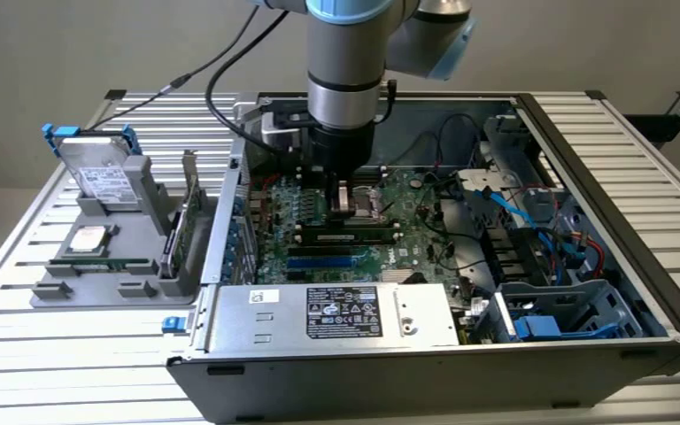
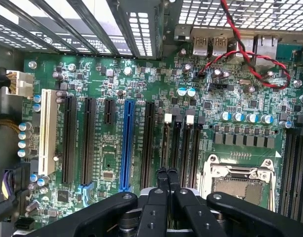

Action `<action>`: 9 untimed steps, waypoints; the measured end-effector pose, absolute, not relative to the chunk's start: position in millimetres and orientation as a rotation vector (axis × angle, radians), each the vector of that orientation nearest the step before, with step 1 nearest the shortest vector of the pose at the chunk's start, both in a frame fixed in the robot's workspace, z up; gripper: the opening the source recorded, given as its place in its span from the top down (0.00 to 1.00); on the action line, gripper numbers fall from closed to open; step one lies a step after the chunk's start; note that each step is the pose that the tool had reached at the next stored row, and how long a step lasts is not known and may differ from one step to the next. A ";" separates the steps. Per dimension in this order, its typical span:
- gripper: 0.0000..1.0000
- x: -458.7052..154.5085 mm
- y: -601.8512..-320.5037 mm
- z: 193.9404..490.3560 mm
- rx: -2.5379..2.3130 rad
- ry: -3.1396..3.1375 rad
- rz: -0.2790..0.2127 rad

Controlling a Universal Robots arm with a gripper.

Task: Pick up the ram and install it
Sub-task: 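Press down the ram until it locks into place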

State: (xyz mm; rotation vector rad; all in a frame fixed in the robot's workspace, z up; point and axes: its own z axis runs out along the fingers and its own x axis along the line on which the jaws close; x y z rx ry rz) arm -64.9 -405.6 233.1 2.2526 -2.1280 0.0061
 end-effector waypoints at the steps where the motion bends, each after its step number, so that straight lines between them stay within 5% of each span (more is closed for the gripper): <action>1: 0.90 -64.9 -405.6 232.0 2.252 -2.128 0.006; 9: 0.90 -65.0 -405.5 225.2 2.252 -2.128 0.006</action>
